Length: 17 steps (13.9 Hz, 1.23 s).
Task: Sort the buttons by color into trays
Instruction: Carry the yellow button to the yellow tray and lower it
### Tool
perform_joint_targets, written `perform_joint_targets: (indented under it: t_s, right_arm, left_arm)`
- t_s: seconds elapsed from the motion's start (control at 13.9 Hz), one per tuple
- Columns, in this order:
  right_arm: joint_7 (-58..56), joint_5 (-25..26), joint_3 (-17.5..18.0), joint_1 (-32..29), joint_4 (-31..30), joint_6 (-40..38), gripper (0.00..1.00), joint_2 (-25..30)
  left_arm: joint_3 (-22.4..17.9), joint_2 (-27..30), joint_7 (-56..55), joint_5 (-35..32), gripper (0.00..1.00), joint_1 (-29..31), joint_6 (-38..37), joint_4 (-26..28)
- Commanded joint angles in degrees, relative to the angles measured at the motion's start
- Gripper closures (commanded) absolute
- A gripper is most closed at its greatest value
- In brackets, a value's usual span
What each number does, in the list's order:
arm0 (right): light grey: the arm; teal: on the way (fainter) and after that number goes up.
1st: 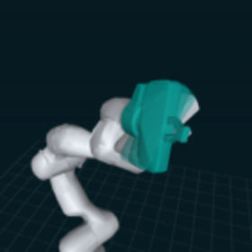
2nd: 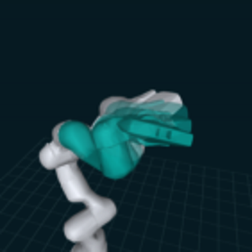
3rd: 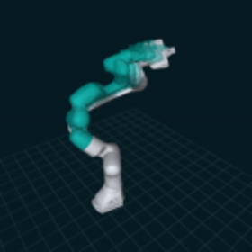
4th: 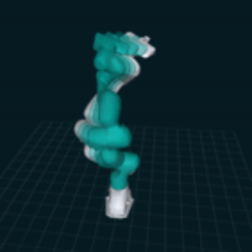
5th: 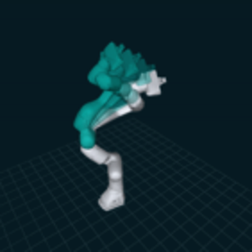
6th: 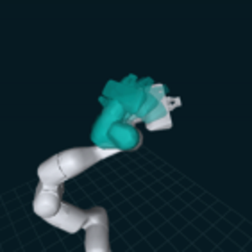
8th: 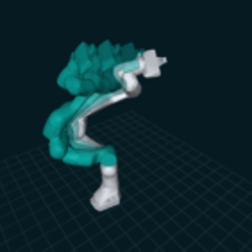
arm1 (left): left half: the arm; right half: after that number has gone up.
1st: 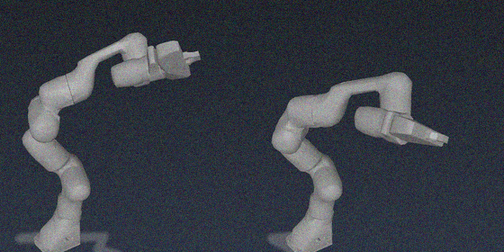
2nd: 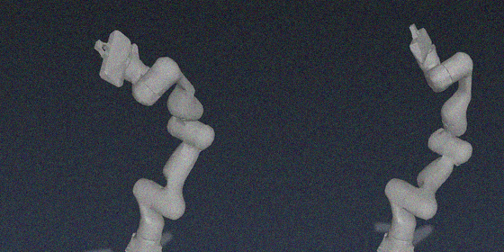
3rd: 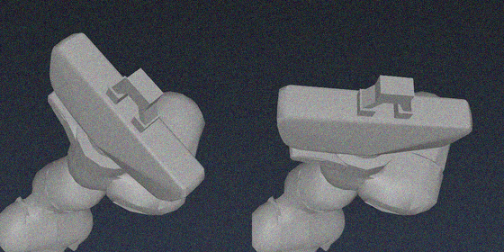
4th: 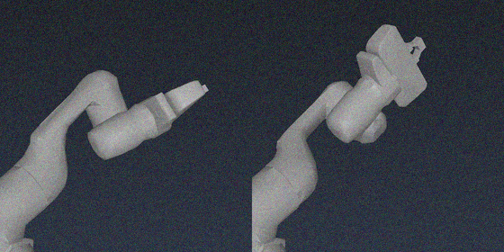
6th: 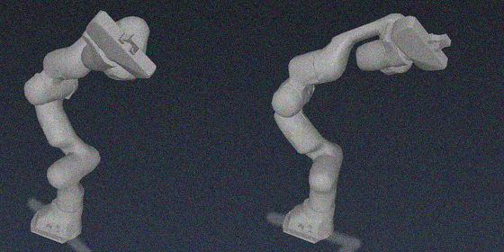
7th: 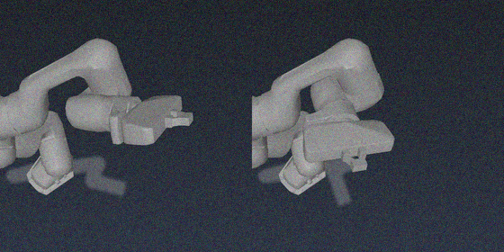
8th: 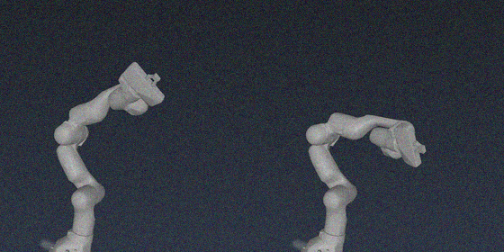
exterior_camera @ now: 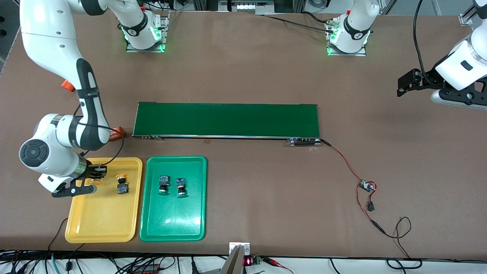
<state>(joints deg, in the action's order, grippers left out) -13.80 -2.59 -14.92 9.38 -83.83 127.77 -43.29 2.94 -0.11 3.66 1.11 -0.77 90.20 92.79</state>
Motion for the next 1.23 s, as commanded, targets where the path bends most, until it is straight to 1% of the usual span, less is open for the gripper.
perform_joint_targets:
  t_s: [0.0, 0.14, 0.22, 0.29, 0.36, 0.43, 0.65, 0.72, 0.79, 0.94, 1.15]
  right_arm:
    - [-2.37, 0.21, 1.12, -0.67, 2.01, 1.07, 0.97, -1.88]
    - [-2.38, 0.13, 1.38, -0.5, 2.01, 6.06, 0.95, -3.64]
    - [-2.46, 0.21, 1.39, -0.33, 2.01, 8.0, 0.89, -4.43]
    - [-2.46, 0.21, 1.39, -0.24, 2.01, 8.98, 0.79, -4.78]
    - [-2.38, 0.13, 1.39, -0.15, 2.01, 9.25, 0.49, -4.88]
    - [-2.29, -0.22, 1.47, -0.5, 2.01, 9.25, 0.0, -4.96]
    - [-2.38, -1.89, 1.47, -0.5, 1.92, 8.03, 0.0, -3.91]
    - [-2.38, -3.11, 1.39, -0.5, 1.83, 5.67, 0.0, -2.43]
    - [-2.29, -4.26, 1.3, -0.59, 2.0, 1.99, 0.0, -0.85]
    - [-2.03, -6.2, 1.21, -0.5, 2.18, -6.7, 0.0, 4.42]
    - [-0.36, -7.26, 1.12, -0.15, 2.36, -15.07, 0.0, 10.66]
  left_arm:
    - [-0.13, 0.9, -0.06, 0.12, 0.0, -0.28, 0.68, 0.82]
    - [-0.13, 0.9, -0.15, 0.04, 0.0, -0.37, 0.68, 0.82]
    - [-0.13, 0.9, -0.15, 0.04, 0.0, -0.37, 0.68, 0.82]
    - [-0.13, 0.9, -0.15, 0.04, 0.0, -0.28, 0.68, 0.82]
    - [-0.13, 0.9, -0.06, 0.04, 0.0, -0.28, 0.68, 0.82]
    - [-0.13, 0.9, -0.06, 0.04, 0.0, -0.28, 0.68, 0.82]
    - [-0.13, 0.9, -0.06, 0.04, 0.0, -0.28, 0.68, 0.82]
    - [-0.13, 0.9, -0.06, 0.04, 0.0, -0.28, 0.68, 0.82]
    - [-0.13, 0.9, -0.06, 0.04, 0.0, -0.28, 0.68, 0.82]
    - [-0.13, 0.9, -0.06, 0.04, 0.0, -0.28, 0.68, 0.82]
    - [-0.13, 0.9, -0.06, 0.04, 0.0, -0.28, 0.68, 0.82]
